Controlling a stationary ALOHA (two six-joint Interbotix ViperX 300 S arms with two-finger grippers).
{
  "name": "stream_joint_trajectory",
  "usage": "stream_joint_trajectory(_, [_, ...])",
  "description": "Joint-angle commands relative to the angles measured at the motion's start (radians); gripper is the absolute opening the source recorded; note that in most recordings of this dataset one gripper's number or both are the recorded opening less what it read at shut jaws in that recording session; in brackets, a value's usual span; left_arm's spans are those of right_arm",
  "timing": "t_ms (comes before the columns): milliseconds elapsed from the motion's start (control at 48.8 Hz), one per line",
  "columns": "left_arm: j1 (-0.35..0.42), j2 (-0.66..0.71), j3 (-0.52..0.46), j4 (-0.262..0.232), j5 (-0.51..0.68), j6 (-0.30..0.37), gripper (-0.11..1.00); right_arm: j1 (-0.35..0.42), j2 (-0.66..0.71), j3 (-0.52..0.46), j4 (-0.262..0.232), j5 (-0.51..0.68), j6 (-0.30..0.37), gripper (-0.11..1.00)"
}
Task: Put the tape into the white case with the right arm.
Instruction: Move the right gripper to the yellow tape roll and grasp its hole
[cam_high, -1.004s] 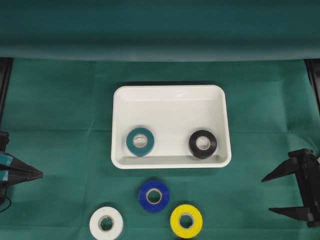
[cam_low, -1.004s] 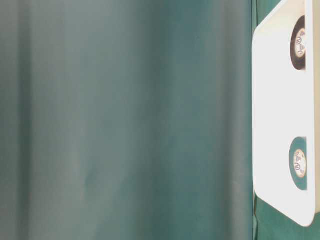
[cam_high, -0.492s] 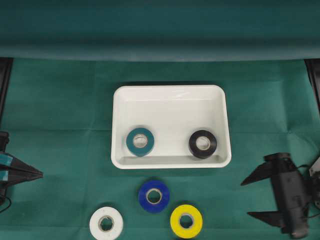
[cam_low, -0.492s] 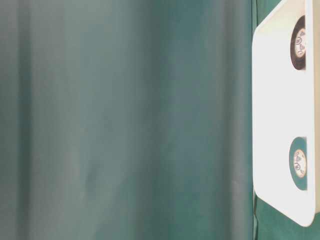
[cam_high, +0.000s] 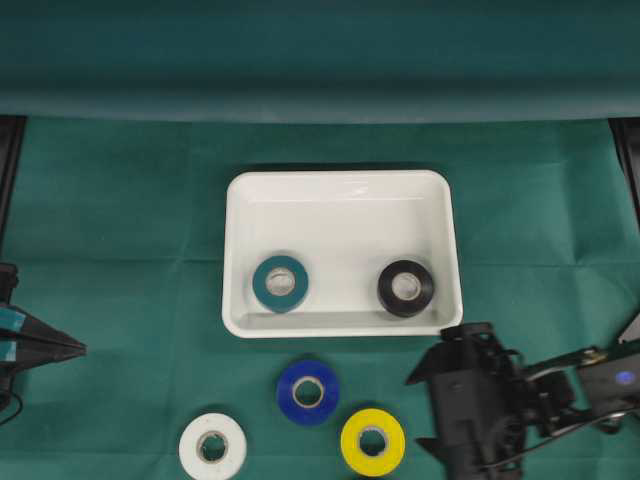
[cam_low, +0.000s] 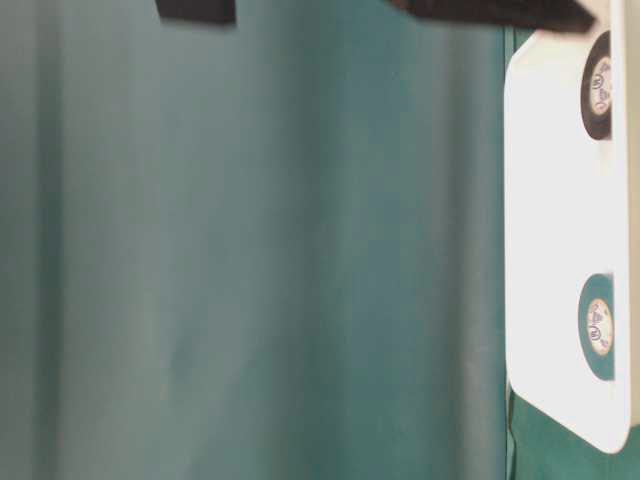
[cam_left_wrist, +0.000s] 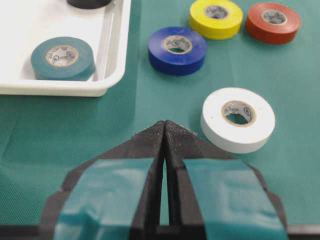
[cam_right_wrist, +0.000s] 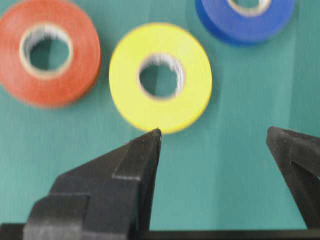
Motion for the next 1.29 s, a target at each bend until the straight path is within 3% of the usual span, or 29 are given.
stream_joint_trajectory(0, [0.002,0.008,-0.011,0.0,-0.011,0.0,0.0,-0.006,0.046,-0.078,-0.003,-0.003,-0.002,0.53])
stream_joint_trajectory(307, [0.002,0.008,-0.011,-0.002,-0.011,0.0,0.0,-0.025,0.144,-0.178,-0.003,0.026,-0.003,0.53])
stream_joint_trajectory(656, [0.002,0.009,-0.011,0.0,-0.011,0.0,0.0,-0.026,0.167,-0.179,-0.003,0.028,-0.003,0.53])
stream_joint_trajectory(1271, [0.002,0.009,-0.011,-0.002,-0.011,0.0,0.0,-0.028,0.327,-0.23,-0.003,0.017,0.0,0.53])
